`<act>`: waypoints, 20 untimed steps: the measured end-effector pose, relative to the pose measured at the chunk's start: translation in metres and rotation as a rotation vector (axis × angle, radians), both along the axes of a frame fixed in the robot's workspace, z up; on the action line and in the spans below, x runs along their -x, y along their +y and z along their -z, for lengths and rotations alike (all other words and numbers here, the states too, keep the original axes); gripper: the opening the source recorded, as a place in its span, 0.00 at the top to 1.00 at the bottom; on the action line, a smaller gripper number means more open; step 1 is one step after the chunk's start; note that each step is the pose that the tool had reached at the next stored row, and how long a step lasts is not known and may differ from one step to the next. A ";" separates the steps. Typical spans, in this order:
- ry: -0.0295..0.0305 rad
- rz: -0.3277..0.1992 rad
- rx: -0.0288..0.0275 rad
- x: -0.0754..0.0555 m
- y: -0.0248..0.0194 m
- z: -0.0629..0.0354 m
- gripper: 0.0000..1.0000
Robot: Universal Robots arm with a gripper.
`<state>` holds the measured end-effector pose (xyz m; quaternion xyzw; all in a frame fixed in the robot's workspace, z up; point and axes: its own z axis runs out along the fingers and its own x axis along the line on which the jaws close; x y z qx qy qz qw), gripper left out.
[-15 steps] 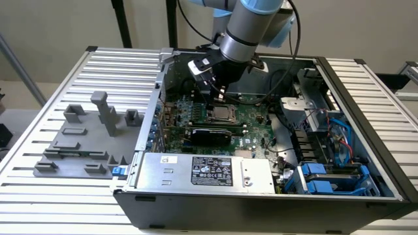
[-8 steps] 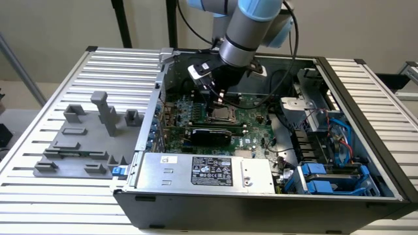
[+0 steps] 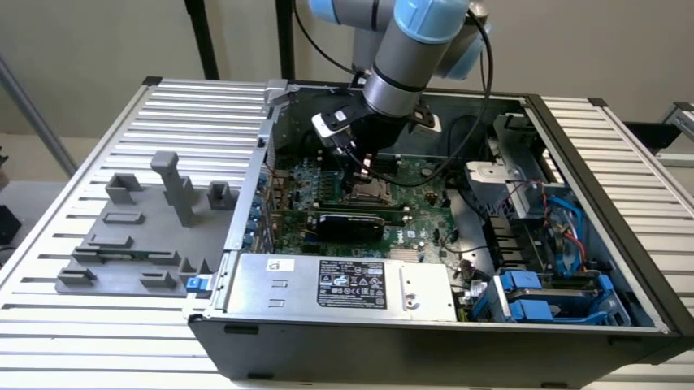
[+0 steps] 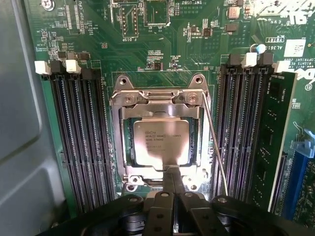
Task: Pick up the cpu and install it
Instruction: 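Close the cpu cover, then install the first cpu locking lever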
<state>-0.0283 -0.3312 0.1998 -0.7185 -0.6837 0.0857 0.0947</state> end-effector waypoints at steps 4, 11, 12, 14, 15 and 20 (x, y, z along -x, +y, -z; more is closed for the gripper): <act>-0.0002 0.000 -0.0030 0.001 0.0001 -0.0029 0.89; -0.0002 0.000 -0.0078 0.016 -0.0002 -0.0112 0.89; -0.0002 0.000 -0.0078 0.020 -0.0003 -0.0116 0.89; -0.0001 0.000 -0.0081 0.025 -0.0004 -0.0119 0.89; -0.0002 0.000 -0.0082 0.026 -0.0003 -0.0119 0.89; -0.0001 0.000 -0.0080 0.026 -0.0004 -0.0119 0.89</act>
